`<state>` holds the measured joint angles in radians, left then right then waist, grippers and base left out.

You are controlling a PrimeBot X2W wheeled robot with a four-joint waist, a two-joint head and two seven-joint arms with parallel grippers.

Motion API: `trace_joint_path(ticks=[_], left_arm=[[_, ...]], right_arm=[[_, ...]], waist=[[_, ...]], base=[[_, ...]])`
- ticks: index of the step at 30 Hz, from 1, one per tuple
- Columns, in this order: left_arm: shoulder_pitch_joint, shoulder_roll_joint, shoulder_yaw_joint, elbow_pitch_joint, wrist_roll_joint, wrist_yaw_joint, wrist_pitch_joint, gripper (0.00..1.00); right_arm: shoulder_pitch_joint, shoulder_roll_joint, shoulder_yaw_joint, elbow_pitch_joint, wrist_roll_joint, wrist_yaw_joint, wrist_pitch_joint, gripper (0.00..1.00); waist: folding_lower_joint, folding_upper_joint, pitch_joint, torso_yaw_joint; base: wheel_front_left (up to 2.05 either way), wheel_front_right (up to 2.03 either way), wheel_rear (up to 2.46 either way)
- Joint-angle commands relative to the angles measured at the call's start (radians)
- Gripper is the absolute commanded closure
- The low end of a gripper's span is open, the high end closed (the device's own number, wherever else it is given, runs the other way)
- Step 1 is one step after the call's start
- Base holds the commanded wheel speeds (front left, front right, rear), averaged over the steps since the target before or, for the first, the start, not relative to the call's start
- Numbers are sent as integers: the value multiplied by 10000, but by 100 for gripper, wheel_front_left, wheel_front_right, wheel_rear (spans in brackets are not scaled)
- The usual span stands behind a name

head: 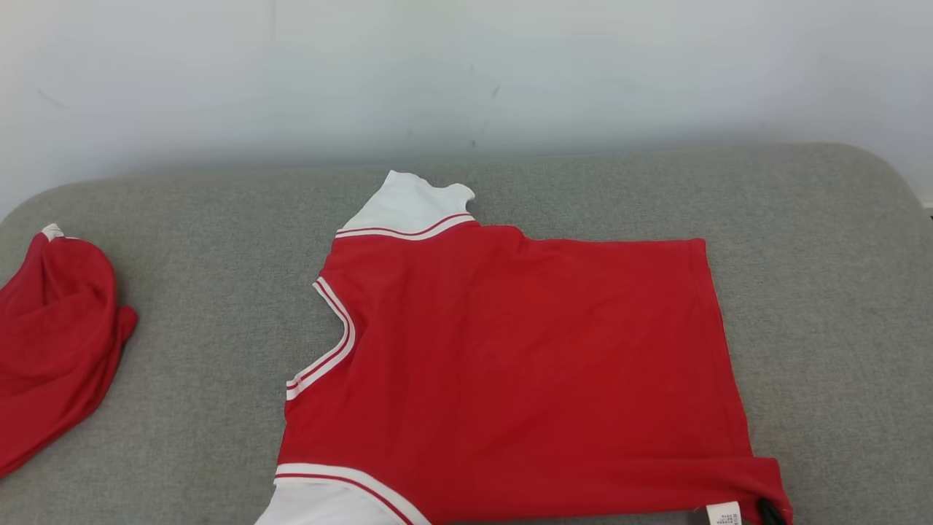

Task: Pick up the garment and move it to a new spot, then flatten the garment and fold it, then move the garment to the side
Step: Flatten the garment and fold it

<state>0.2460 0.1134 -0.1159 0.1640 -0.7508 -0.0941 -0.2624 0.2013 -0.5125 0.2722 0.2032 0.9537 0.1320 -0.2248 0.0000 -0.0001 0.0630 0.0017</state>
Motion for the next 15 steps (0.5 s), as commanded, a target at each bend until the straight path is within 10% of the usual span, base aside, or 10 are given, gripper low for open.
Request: trace_joint_path(ticks=[1, 15], left_arm=[[-109, 95, 82, -42, 113, -48, -35, 100], [-2091, 928, -490, -602, 954, -276, 636, 100]], right_arm=[[65, -64, 43, -99, 90, -27, 46, 100], [-892, -351, 495, -864, 1018, -26, 957, 100]], waist=[[0, 1, -31, -23], [0, 1, -49, -291]], base=[[0, 0, 0], [0, 0, 0]])
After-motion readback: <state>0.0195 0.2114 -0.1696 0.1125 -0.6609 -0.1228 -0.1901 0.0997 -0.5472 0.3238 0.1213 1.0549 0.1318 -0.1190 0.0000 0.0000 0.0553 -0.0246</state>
